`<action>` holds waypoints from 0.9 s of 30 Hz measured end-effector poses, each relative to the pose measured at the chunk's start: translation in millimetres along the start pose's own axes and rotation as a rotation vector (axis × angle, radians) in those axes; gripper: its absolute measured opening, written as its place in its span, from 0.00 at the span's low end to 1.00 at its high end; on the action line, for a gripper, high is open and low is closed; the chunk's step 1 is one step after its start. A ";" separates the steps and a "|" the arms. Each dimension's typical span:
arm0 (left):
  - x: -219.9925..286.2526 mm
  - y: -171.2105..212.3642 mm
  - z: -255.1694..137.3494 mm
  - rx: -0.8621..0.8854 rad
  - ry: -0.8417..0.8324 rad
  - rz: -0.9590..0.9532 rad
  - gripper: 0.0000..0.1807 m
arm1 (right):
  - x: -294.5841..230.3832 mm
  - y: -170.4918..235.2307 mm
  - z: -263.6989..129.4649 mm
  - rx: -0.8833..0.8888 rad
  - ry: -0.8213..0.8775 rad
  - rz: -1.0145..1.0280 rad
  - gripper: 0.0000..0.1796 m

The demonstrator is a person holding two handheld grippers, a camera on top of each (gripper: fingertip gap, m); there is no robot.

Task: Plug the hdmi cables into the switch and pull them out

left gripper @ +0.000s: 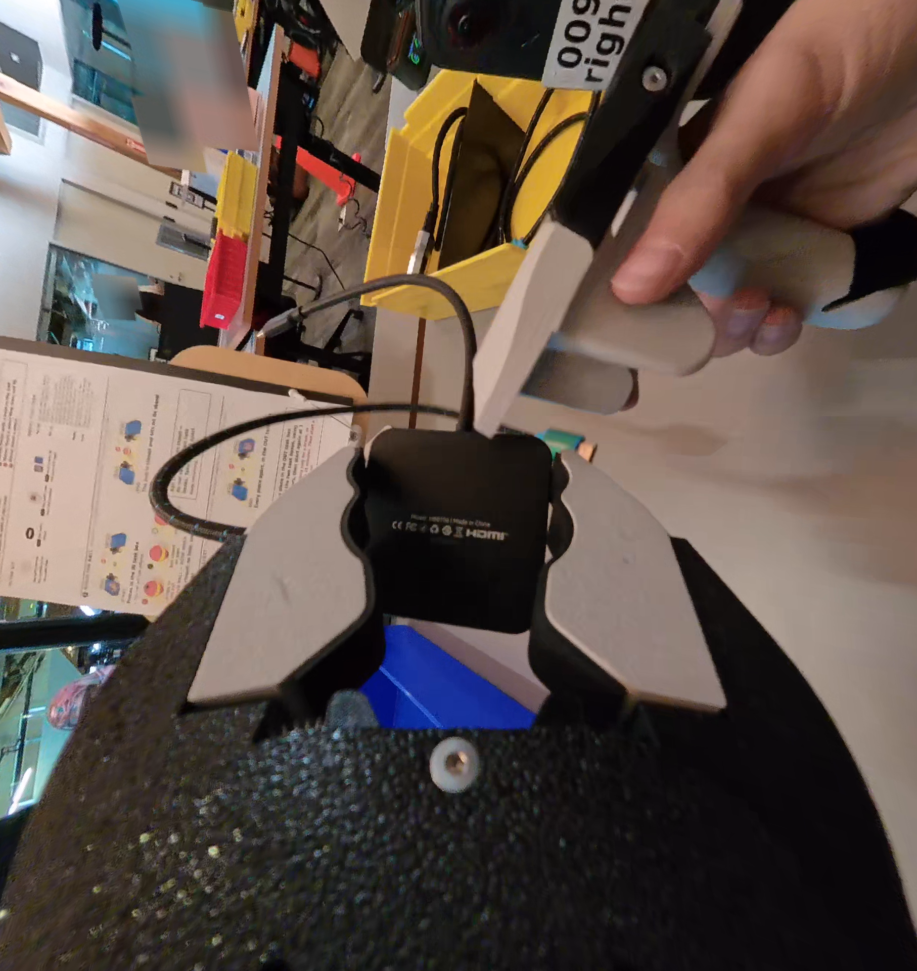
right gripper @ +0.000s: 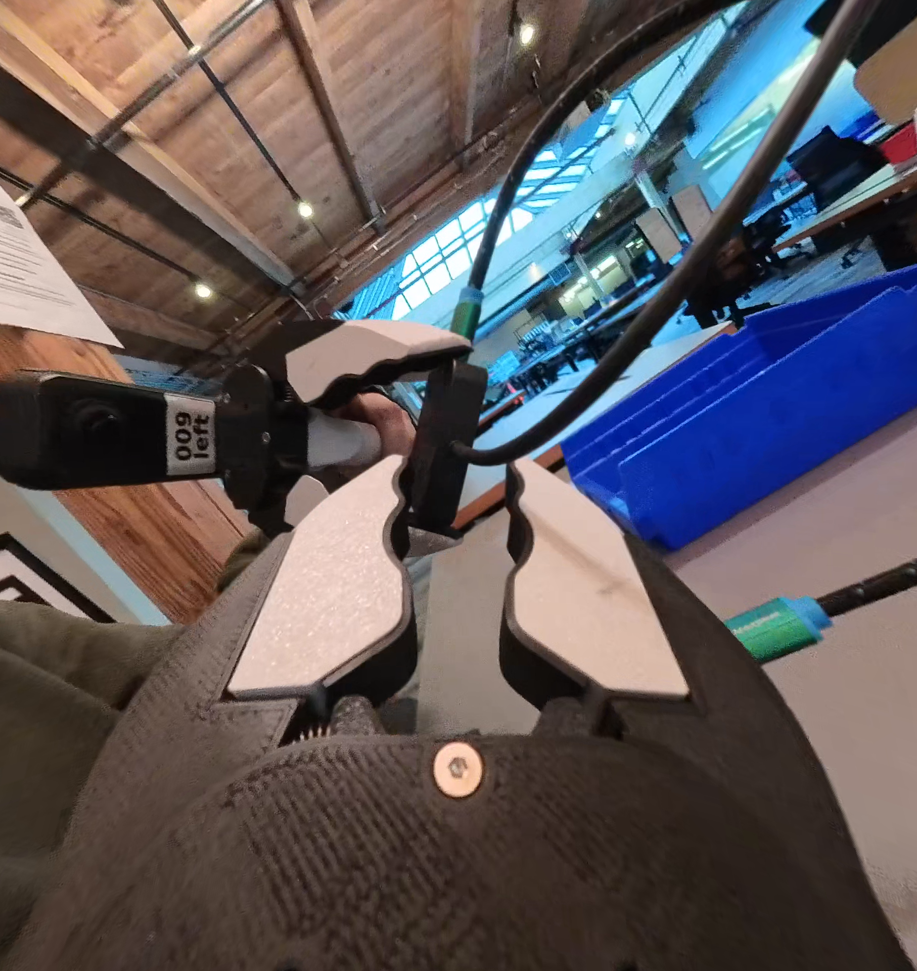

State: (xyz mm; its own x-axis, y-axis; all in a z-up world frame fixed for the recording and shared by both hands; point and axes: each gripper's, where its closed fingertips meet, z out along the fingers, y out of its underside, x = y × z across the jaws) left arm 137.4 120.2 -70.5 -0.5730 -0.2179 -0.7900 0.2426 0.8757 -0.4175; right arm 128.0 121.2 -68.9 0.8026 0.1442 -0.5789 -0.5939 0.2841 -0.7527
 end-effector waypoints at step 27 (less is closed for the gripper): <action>1.4 -10.5 -11.1 0.857 0.212 -1.534 0.12 | -4.6 -20.8 -9.4 0.232 -0.055 -0.024 0.08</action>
State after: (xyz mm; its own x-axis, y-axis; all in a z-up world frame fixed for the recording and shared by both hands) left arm 125.3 115.5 -62.2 -0.7222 -0.4344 0.5383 -0.2960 -0.5093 -0.8081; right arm 136.1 105.7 -53.5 0.8220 0.1843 -0.5388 -0.5508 0.4976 -0.6701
